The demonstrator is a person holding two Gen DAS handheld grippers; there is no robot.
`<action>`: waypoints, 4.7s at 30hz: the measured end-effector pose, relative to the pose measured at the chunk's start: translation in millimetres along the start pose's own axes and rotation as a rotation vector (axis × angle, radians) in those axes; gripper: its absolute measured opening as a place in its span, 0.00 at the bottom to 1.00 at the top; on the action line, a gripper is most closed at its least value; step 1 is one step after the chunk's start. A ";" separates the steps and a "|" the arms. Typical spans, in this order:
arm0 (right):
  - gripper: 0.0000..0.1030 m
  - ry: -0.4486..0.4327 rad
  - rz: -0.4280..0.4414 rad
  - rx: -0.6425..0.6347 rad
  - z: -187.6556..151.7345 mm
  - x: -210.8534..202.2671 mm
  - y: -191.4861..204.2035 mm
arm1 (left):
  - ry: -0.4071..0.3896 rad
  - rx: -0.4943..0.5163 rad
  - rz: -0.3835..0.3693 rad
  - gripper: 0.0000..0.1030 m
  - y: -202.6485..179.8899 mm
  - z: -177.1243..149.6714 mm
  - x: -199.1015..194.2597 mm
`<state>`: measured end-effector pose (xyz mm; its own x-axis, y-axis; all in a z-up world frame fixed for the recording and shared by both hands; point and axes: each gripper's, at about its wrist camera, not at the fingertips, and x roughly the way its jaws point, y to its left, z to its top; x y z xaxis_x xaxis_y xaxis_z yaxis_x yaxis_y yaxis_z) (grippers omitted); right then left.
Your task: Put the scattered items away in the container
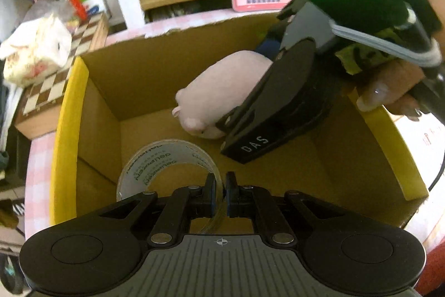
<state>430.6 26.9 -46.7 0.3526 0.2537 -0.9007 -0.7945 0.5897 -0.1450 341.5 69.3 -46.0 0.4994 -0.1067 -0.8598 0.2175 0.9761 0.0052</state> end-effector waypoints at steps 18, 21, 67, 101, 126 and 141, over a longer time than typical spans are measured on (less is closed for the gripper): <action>0.79 -0.040 0.036 -0.014 -1.6 -7.0 -1.3 | -0.011 -0.018 0.078 0.36 -6.5 -4.6 -7.6; 0.80 -0.070 0.036 -0.003 -3.8 -16.4 -3.4 | -0.038 -0.027 0.087 0.37 -7.8 -7.8 -17.6; 0.83 -0.363 -0.087 0.238 -155.0 -207.3 148.2 | -0.317 -0.037 0.159 0.80 -68.3 -174.2 -191.1; 0.90 -0.315 -0.199 0.479 -280.5 -216.1 169.2 | -0.260 -0.054 0.118 0.86 -124.6 -212.4 -175.7; 0.95 -0.298 -0.336 0.670 -319.4 -219.1 155.0 | -0.276 0.006 0.048 0.87 -147.9 -207.1 -169.9; 0.95 -0.276 -0.383 0.712 -334.3 -221.3 131.6 | -0.316 0.054 -0.039 0.87 -172.7 -189.6 -157.7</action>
<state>82.7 -208.0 -3.3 0.7151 0.0617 -0.6963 -0.1286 0.9907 -0.0442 66.2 -46.6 -8.1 0.7239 -0.2053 -0.6586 0.2812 0.9596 0.0100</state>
